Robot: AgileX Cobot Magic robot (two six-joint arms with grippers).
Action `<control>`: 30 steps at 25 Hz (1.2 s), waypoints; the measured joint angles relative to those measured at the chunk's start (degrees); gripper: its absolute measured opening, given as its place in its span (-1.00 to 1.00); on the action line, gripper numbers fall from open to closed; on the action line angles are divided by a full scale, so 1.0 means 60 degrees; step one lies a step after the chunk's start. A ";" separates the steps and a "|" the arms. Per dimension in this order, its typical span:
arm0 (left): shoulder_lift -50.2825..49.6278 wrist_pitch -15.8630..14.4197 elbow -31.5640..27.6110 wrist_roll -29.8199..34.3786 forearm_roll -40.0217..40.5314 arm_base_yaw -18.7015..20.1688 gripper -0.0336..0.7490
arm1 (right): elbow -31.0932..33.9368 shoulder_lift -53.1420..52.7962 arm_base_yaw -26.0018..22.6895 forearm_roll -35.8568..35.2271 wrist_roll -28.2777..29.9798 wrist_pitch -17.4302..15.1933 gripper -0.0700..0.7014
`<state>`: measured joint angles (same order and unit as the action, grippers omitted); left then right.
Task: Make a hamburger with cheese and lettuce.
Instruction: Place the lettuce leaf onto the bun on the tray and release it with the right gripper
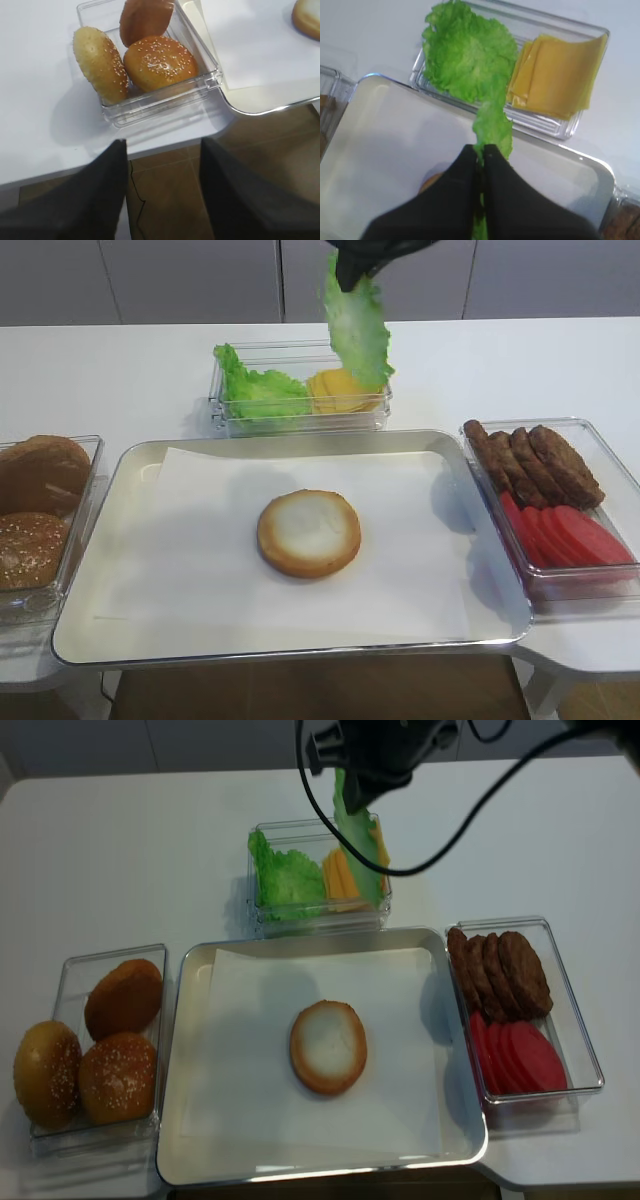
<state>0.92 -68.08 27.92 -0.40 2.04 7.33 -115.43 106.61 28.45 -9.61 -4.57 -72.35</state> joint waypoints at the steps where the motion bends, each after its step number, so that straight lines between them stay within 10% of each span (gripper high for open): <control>1: 0.0000 0.0000 0.0000 0.0000 0.0000 0.0000 -0.01 | 0.0288 -0.0178 0.0000 0.0018 0.0000 0.0000 -0.71; 14: 0.0000 0.0000 0.0000 0.0000 0.0000 0.0000 -0.01 | 0.3840 -0.1275 0.0000 -0.0119 0.0000 0.0093 -0.71; 30: 0.0000 0.0000 0.0000 0.0000 0.0000 0.0000 -0.01 | 0.4137 -0.0948 0.0000 -0.0909 0.0036 0.1500 -0.71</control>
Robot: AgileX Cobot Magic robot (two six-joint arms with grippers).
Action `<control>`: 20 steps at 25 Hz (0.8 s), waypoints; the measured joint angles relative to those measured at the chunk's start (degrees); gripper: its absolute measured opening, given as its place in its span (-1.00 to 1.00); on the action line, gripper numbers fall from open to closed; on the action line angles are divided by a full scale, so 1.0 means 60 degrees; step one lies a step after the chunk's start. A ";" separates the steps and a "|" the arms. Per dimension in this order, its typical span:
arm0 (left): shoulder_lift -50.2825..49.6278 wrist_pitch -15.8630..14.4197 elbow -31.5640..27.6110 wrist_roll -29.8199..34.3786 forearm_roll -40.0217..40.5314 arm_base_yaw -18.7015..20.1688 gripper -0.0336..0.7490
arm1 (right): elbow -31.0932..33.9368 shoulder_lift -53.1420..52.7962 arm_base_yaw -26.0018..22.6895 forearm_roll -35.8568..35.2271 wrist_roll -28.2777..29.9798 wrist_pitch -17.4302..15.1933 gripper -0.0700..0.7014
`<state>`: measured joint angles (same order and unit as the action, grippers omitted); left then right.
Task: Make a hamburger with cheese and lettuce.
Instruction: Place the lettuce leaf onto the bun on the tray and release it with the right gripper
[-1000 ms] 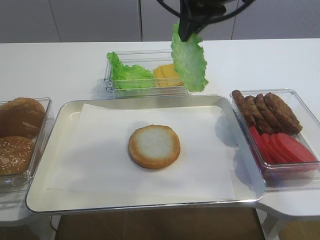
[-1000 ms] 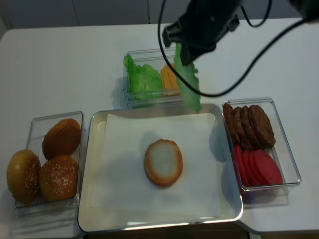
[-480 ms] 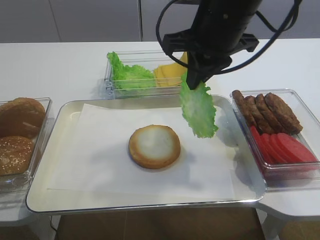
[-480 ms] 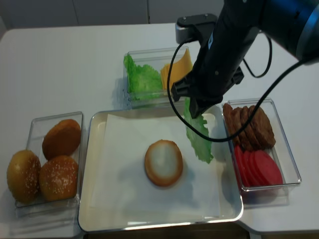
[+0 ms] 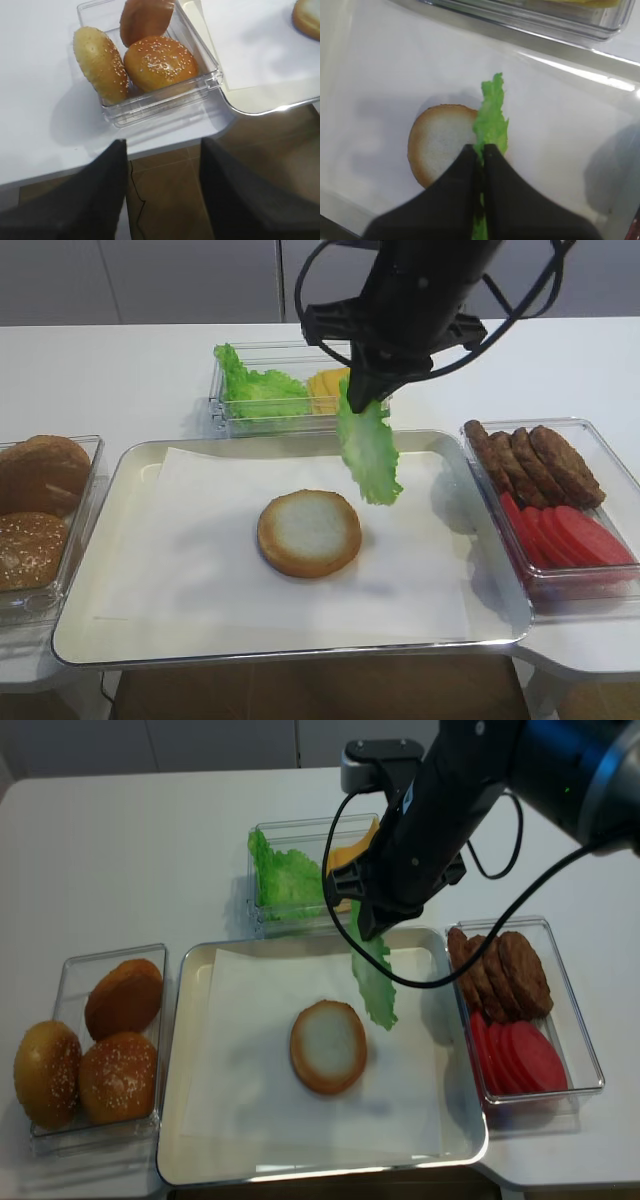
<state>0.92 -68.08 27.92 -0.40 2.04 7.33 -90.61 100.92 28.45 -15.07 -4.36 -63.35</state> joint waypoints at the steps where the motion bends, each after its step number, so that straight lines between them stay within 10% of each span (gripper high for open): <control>1: 0.0000 0.0000 0.0000 0.0000 0.0000 0.0000 -0.01 | 0.0004 0.0116 0.0000 0.0000 0.0000 0.0039 -0.71; 20: 0.0000 0.0000 0.0000 0.0000 0.0000 0.0000 -0.01 | 0.0039 0.0583 0.0075 -0.0365 0.0000 0.0329 -0.71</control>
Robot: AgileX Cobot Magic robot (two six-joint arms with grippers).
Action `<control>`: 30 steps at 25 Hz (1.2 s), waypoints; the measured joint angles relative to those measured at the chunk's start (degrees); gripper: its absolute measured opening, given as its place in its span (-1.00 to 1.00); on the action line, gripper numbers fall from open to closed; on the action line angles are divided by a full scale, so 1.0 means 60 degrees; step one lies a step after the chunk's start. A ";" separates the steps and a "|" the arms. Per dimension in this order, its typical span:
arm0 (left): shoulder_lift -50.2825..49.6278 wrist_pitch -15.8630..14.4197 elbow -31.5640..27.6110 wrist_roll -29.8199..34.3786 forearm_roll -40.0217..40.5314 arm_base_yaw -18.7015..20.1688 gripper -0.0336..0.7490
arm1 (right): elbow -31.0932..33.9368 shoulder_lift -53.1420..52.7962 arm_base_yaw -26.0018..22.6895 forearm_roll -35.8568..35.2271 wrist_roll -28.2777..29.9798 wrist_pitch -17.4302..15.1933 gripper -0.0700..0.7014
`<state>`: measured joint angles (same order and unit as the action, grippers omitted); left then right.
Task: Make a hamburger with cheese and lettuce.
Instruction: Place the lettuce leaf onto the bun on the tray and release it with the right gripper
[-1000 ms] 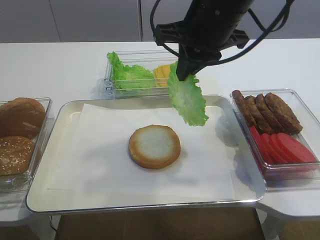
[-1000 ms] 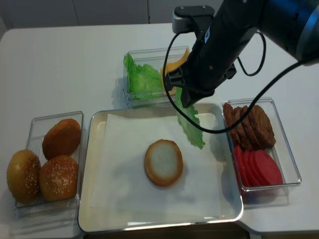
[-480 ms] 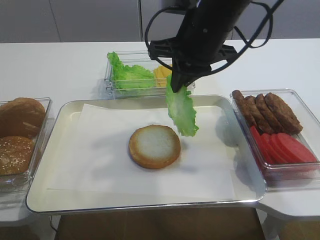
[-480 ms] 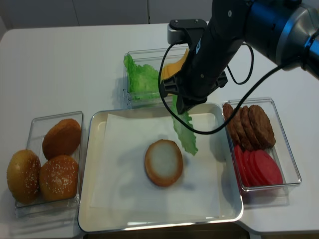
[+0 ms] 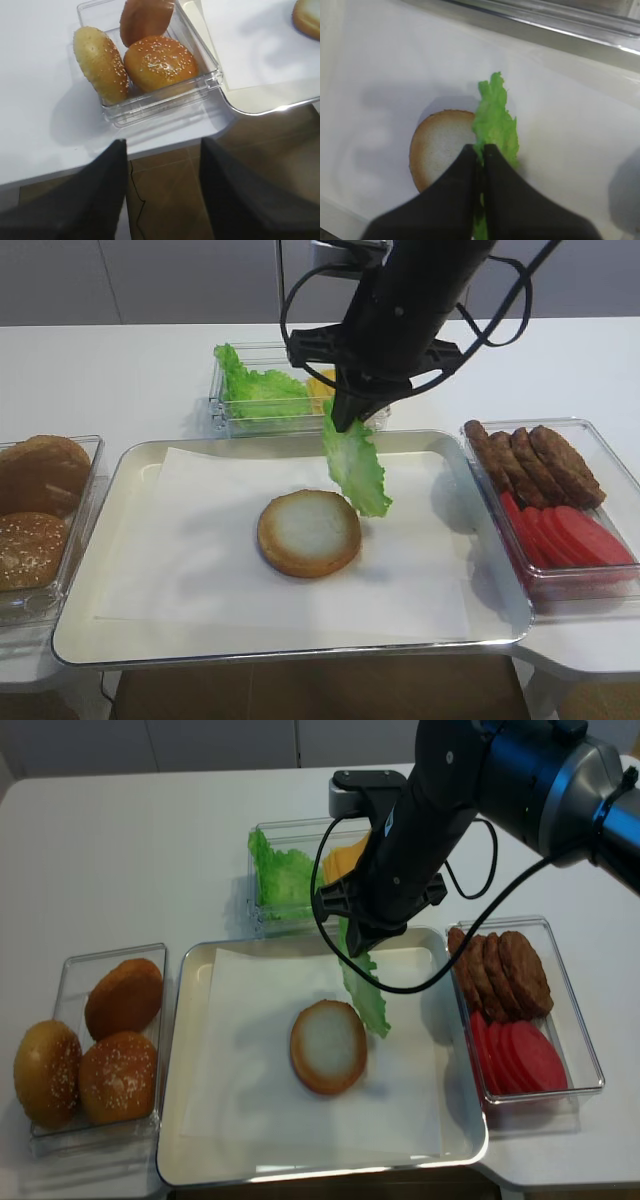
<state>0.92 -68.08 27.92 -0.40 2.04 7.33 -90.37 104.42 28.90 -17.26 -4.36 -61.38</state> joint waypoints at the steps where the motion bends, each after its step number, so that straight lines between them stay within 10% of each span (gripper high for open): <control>1: 0.0000 0.0000 0.0000 0.0000 0.0000 0.0000 -0.01 | 0.0000 0.0000 0.0000 -0.0025 0.0000 0.0000 -0.71; 30: 0.0000 0.0000 0.0000 0.0000 0.0000 0.0000 -0.01 | 0.0000 0.0289 0.0567 -0.0561 0.0020 -0.0258 -0.71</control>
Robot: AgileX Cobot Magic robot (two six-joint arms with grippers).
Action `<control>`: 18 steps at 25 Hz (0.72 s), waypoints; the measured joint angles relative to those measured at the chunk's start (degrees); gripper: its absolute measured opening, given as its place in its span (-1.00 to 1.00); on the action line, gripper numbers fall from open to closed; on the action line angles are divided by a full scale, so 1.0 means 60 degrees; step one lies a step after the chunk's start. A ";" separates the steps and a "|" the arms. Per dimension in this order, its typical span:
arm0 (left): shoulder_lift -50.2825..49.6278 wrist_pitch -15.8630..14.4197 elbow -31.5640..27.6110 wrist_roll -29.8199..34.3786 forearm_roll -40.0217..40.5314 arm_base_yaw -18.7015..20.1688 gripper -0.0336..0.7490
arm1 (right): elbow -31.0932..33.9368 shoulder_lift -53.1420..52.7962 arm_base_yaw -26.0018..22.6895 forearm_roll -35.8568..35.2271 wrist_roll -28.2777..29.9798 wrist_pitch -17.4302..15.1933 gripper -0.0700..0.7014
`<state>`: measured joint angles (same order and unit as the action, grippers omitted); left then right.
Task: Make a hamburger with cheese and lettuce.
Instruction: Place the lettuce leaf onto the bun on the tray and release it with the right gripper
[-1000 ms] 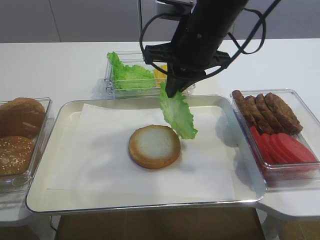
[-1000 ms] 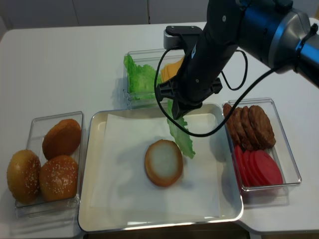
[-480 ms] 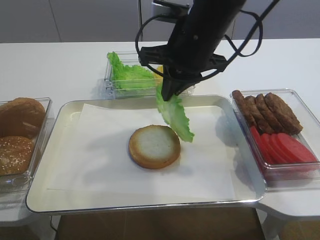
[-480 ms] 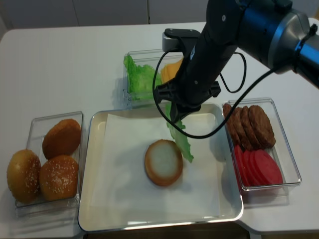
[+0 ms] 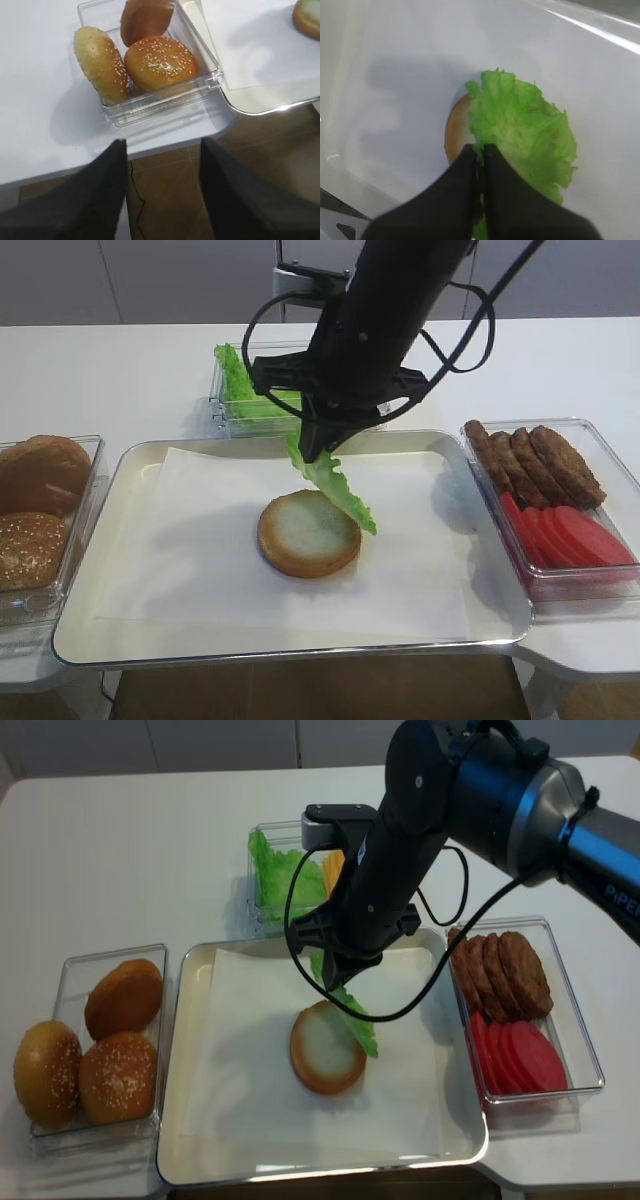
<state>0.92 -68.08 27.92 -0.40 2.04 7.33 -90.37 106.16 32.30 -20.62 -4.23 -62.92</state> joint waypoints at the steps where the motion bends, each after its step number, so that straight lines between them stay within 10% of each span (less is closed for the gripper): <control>1: 0.0000 0.0000 0.0000 0.0000 0.0000 0.0000 -0.01 | 0.0000 0.0000 0.0000 -0.0014 0.0017 0.0000 -0.71; 18: 0.0000 0.0000 0.0000 0.0000 0.0000 0.0000 -0.01 | 0.0000 0.0000 0.0000 -0.0132 0.0133 0.0054 -0.54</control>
<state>0.92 -68.08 27.92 -0.40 2.04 7.33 -90.37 106.16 32.30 -21.42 -3.44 -62.60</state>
